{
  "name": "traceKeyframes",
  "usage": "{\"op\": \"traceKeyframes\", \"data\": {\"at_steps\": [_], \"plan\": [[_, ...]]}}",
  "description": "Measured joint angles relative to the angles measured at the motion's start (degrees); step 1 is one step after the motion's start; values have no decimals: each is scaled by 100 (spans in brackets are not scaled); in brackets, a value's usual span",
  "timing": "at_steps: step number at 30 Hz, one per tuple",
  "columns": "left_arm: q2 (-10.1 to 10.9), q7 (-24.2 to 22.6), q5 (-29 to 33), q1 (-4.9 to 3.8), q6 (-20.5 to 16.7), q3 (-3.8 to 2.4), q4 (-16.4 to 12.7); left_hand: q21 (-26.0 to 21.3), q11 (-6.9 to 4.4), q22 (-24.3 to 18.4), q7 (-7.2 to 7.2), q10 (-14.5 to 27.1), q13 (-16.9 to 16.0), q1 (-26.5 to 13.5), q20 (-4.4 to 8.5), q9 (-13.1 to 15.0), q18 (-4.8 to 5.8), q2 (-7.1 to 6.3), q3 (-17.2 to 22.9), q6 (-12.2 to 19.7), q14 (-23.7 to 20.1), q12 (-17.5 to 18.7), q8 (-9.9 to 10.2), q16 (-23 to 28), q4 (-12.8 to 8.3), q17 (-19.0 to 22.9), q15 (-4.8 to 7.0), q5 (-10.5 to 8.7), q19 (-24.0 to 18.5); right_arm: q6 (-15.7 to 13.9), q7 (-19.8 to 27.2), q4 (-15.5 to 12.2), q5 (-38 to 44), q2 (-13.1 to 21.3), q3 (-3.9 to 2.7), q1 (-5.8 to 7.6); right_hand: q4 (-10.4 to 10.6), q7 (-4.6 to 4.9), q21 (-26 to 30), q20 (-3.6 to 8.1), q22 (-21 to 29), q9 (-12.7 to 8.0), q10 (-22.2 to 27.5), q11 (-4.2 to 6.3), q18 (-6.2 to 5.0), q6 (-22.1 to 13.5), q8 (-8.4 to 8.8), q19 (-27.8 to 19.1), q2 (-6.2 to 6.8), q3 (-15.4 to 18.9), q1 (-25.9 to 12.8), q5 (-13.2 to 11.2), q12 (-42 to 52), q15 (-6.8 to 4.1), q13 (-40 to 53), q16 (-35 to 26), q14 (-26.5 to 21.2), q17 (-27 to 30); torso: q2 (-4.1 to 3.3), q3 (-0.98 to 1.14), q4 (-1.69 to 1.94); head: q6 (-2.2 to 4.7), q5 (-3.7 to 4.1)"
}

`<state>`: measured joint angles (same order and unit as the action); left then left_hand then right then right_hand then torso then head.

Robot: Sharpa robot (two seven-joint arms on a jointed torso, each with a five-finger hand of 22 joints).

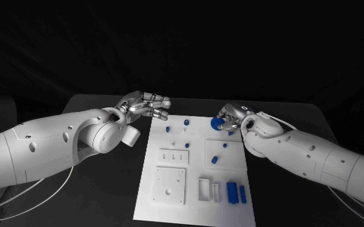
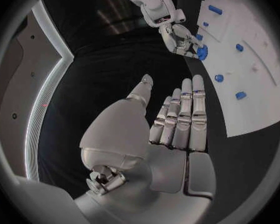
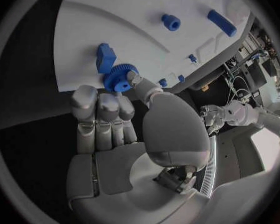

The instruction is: Assemble the parts on the task board

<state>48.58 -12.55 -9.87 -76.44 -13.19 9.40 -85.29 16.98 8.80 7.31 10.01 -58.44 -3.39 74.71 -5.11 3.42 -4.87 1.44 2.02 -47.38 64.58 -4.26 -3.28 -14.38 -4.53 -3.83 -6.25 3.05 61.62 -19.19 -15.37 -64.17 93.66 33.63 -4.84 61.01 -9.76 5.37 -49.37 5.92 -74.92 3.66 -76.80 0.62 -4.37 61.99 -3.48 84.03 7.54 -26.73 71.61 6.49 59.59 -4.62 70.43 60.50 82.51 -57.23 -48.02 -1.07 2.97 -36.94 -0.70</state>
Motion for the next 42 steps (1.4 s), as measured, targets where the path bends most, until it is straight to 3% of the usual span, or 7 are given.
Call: {"op": "traceKeyframes", "data": {"at_steps": [10, 14, 20, 26, 38, 42], "plan": [[-1, 32, -33, 0, 43, 1, 11, 8, 0, 7, 0, 0, 0, 0, 0, 0, 0, 45, 23, 0, 0, 0, 0, 0, -22, 0, 0, 0, 0, -168, -34, -21, 218, -11, 42, -26, 1, -25, -32, 0, 0, 3, -2, -2, 0, 49, 6, 0, 0, 0, 0, 0, 0, 0, -32, -26, 0, 23, 6, -3, -4, 14, 5], [2, 37, -43, 0, 61, 1, 14, 8, 0, 7, 0, 0, 0, 0, -20, 0, 0, 45, -1, 0, -22, 0, 0, 0, -46, 0, -22, 0, -20, -254, -86, -87, 278, 15, 60, -45, 66, -35, -32, 0, 1, 4, -11, -10, 0, 104, 18, 0, 39, -55, -38, -35, -23, 0, -48, -26, 0, 38, 9, -6, -3, 50, 6], [-2, 44, -51, 0, 73, 5, 28, 8, 0, 13, 0, 0, 0, 0, -20, 0, 0, 45, -1, 0, -22, 0, 0, 0, -46, 0, -22, 0, -20, -378, -226, -349, 373, 95, 82, -55, 194, -70, -55, 0, 1, 6, -11, -11, 0, 156, 23, 0, 80, -126, 3, -73, -23, 0, -64, -26, 0, 38, 10, -7, 7, 88, -25], [-17, 43, -76, 0, 72, 8, 32, 8, 0, 15, -20, 0, 0, 22, -21, 0, 0, 68, 21, -20, -22, 0, 0, 0, -68, 0, -22, 0, -20, -505, -318, -697, 461, 72, 74, 59, 210, -71, -96, 0, 1, 8, -12, -11, 0, 157, 29, 0, 80, -143, 2, -100, -23, 0, -64, -26, 0, 38, 10, -13, 12, 161, -45], [-66, -1, -98, 0, 69, 9, 42, 31, 0, 20, 1, 0, 0, 30, -21, 0, 0, 76, 1, -41, -22, 0, 0, 0, -95, 0, -22, 0, -20, -722, -408, -1007, 747, -225, 76, 101, 258, -96, -97, 0, 1, 9, 0, 1, 0, 203, 0, 0, 161, -191, 25, -161, -23, 0, -71, -26, 0, 37, -1, -14, 8, 225, -116], [-78, -7, -102, 0, 69, 9, 47, 31, 0, 26, 1, 0, 0, 30, -20, 0, 0, 76, 1, -41, -22, 0, 0, 0, -95, 0, -22, 0, -20, -762, -444, -997, 844, -360, 141, 101, 258, -96, -97, 0, 1, 9, 0, 1, 0, 203, 0, 0, 161, -191, 25, -161, -24, 0, -71, -26, -1, 37, -2, -14, 2, 227, -139]]}}
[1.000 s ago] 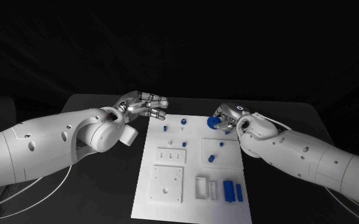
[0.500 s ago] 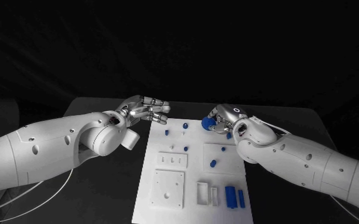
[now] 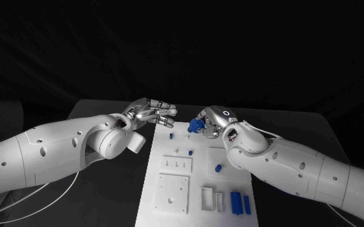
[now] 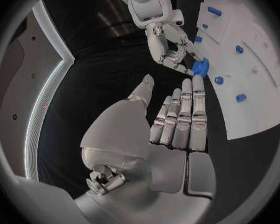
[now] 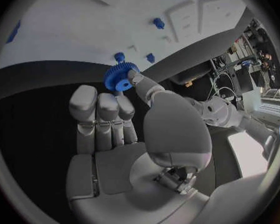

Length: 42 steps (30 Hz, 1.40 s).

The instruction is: Assemble the parts on the task board

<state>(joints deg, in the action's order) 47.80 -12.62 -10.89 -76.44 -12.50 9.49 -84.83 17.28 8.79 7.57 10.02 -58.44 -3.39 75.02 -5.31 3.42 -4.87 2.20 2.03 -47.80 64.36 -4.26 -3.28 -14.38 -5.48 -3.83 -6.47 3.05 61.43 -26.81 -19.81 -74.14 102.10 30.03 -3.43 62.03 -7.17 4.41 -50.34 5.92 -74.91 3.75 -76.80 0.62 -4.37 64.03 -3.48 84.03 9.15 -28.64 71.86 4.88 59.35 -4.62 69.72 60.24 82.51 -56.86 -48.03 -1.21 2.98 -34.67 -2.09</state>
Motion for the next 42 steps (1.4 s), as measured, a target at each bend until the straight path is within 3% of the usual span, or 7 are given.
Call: {"op": "traceKeyframes", "data": {"at_steps": [2, 10, 21, 37, 42], "plan": [[-9, -3, -1, 0, 0, 0, 4, 0, 0, 0, 0, 0, 0, 0, 0, 0, 0, 0, 0, 0, 0, 0, 0, 0, 0, 0, 0, 0, 0, -8, -16, 53, 43, -106, 74, -3, 0, 0, 0, 0, 0, -1, 0, 0, 0, 0, 0, 0, 0, 0, 0, 0, -21, 0, -7, 0, 0, 0, -2, 1, -1, 3, -7], [-32, -14, -9, 0, 0, 0, 20, 22, 0, 5, 0, 0, 0, 0, 21, 0, 0, 0, 6, 0, 0, 0, 0, 0, -70, 0, 0, 0, -21, -10, -40, 341, 140, -451, 232, -40, 12, 1, 0, 0, 0, -4, 0, 0, 0, 1, 1, 0, 0, 13, 0, 0, -21, 0, -16, -24, 0, 21, -13, 12, 12, 15, 4], [-38, -28, -15, 0, -1, -2, 36, 22, 0, 12, 0, 0, 0, 0, 21, 0, 0, 0, 6, 0, 0, 0, 0, 0, -70, 0, 0, 0, -21, 47, -46, 631, 181, -686, 353, -54, 62, 2, 0, 0, 0, -3, -1, -1, -1, 0, 5, 0, 0, 65, 0, 19, -44, -11, -24, -46, 11, 27, -13, 24, -10, -32, -29], [-46, -30, -8, 0, 1, -3, 52, 22, 0, 11, 0, 0, 0, 0, 20, 0, 0, 0, 6, 0, 0, 0, 0, 0, -70, 0, 0, 0, -21, 223, -43, 621, 171, -774, 413, -56, 95, 6, 0, 0, 1, 1, -10, -10, 0, -3, 23, 0, 0, 162, 0, 57, -44, -20, -24, -46, 20, 34, -7, 21, -8, -83, -32], [-48, -23, -15, 0, 7, -3, 53, 52, 0, 17, -20, 0, 0, 0, 20, 0, 0, 0, 6, -20, 0, 0, 0, 0, -70, 0, 0, 0, -20, 247, -38, 746, 168, -880, 415, -57, 63, 75, 34, 0, 0, 1, -10, -11, 0, -72, 24, 0, 0, 193, 0, 57, -44, -20, -40, -70, 20, 45, -9, 21, -5, -98, -30]]}}
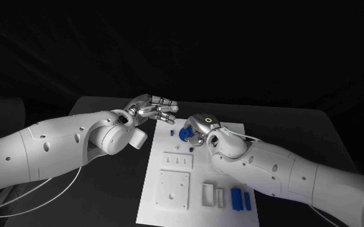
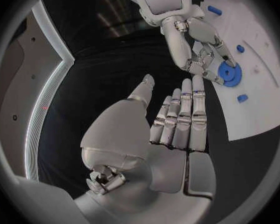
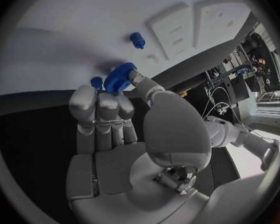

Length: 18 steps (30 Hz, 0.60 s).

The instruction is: Assemble the parts on the task board

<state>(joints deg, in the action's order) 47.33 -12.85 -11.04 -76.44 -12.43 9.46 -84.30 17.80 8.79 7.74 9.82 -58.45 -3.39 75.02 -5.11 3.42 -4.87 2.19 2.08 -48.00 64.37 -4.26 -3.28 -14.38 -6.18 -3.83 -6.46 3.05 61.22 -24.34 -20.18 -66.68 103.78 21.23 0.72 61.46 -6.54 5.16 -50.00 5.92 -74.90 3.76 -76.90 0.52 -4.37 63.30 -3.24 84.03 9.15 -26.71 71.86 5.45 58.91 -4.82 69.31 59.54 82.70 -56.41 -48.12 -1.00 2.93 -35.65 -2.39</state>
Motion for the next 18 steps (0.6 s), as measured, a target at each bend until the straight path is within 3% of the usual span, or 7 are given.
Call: {"op": "traceKeyframes", "data": {"at_steps": [7, 18], "plan": [[-5, 8, -9, 0, 17, 0, 5, 0, 0, 0, 0, 0, 0, 0, 0, 0, 0, 0, -9, 0, 0, 0, 0, 0, -9, 0, 0, 0, 0, 0, 20, 211, -4, -96, -4, -7, 7, 38, 34, 0, 0, 9, 27, 3, 0, -39, -28, 0, 53, 7, -9, 10, -48, 0, -30, -24, 0, 26, 1, 0, -2, -18, -4], [-4, 14, -17, 0, 38, -1, 14, 0, 0, -1, 0, 0, 0, 0, 0, 0, 0, 0, -16, 0, 0, 0, 0, 0, -16, 0, 0, 0, 0, -7, 86, 269, -11, -108, -5, -14, -8, 12, 76, 0, 0, -2, 44, 0, -1, -65, -41, 0, 82, 23, -38, 12, -68, 0, -49, -49, 0, 39, 5, 3, -7, -29, -35]]}}
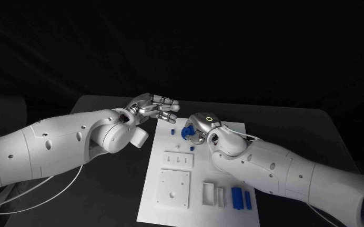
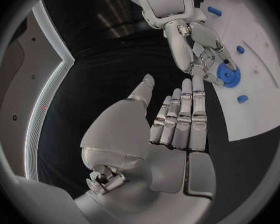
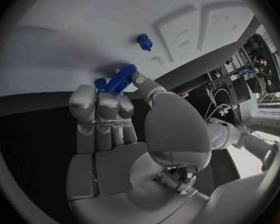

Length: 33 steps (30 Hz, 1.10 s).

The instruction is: Assemble the parts on the task board

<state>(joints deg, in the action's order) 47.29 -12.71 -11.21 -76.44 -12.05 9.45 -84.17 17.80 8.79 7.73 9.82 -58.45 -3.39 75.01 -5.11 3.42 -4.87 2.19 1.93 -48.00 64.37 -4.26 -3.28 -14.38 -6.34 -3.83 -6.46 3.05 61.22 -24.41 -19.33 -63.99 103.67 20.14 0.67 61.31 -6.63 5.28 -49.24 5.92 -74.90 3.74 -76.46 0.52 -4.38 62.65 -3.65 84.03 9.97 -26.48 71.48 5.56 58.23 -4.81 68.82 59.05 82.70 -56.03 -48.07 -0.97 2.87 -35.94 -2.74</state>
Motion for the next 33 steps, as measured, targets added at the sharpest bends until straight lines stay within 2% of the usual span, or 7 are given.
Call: {"op": "traceKeyframes", "data": {"at_steps": [5, 7, 10, 12, 15, 17, 33], "plan": [[3, 3, -3, 0, 6, 0, 7, 0, 0, 0, 0, 0, 0, 0, 0, 0, 0, 0, 0, 0, 0, 0, 0, 0, 0, 0, 0, 0, 0, -8, 12, -15, -2, 17, 1, -8, 0, 8, 9, 0, -5, -8, 1, 1, 1, -28, 9, 0, -2, 0, 2, 27, -37, 0, -21, -21, 0, 10, 2, 0, -2, -1, -3], [3, 4, -4, 0, 7, 0, 9, 0, 0, 0, 0, 0, 0, 0, 0, 0, 0, 0, 0, 0, 0, 0, 0, 0, 0, 0, 0, 0, 0, -11, 14, -25, -5, 26, 1, -10, -7, 42, 26, 0, -5, -7, 12, -10, 1, -87, 18, 0, -2, 54, 1, 27, -37, 0, -31, -44, 0, 25, 2, -1, -3, -1, -3], [3, 6, -6, 0, 9, 0, 11, 0, 0, -1, 0, 0, 0, 0, 0, 0, 0, 0, 0, 0, 0, 0, 0, 0, 0, 0, 0, 0, 0, -22, 14, -64, -22, 60, 1, -24, 27, 64, 66, 0, -5, 6, 51, -10, 0, -276, 16, 0, -24, 274, 23, 144, -61, 0, -54, -50, 0, 28, 2, 1, -3, -2, -2], [3, 8, -7, 0, 11, 0, 18, 0, 0, -1, 0, 0, 0, 0, 0, 0, 0, 0, 0, 0, 0, 0, 0, 0, 0, 0, 0, 0, 0, -42, 10, -92, -38, 96, 3, -37, 96, 86, 66, 0, -5, 17, 51, -10, 0, -373, 2, 0, -40, 552, 39, 200, -65, 0, -65, -50, 0, 23, 2, 2, -3, -2, -1], [3, 12, -8, 0, 13, 0, 31, 0, 0, -1, 0, 0, 0, 0, 0, 0, 0, 0, 0, 0, 0, 0, 0, 0, 0, 0, 0, 0, 0, -61, -19, -97, -67, 169, 17, -72, 279, 87, 84, 0, -4, 10, 51, -10, 0, -393, -12, 0, -37, 896, 39, 220, -65, 0, -72, -50, 0, 20, 1, 2, -3, -2, 2], [3, 14, -9, 0, 14, 0, 37, 0, 0, -1, 0, 0, 0, 0, 0, 0, 0, 0, 0, 0, 0, 0, 0, 0, 0, 0, 0, 0, 0, -83, -36, -109, -86, 197, 20, -85, 372, 87, 89, 0, -4, 11, 51, -10, 0, -393, -13, 0, 0, 989, 60, 220, -65, 0, -77, -50, 0, 15, 1, 1, -3, -4, 4], [0, 29, -17, 0, 29, 0, 69, -1, 0, -2, 0, 0, 0, 0, -21, 0, 0, 0, 0, 0, 0, 0, 0, 0, 0, 0, 0, 0, -21, -326, -96, -249, -204, 271, 17, -129, 518, 81, 89, 0, -3, 11, 50, -10, 0, -388, -12, 0, 16, 985, 43, 237, -65, 0, -85, -50, 0, 15, 2, -3, 1, 27, 21]]}}
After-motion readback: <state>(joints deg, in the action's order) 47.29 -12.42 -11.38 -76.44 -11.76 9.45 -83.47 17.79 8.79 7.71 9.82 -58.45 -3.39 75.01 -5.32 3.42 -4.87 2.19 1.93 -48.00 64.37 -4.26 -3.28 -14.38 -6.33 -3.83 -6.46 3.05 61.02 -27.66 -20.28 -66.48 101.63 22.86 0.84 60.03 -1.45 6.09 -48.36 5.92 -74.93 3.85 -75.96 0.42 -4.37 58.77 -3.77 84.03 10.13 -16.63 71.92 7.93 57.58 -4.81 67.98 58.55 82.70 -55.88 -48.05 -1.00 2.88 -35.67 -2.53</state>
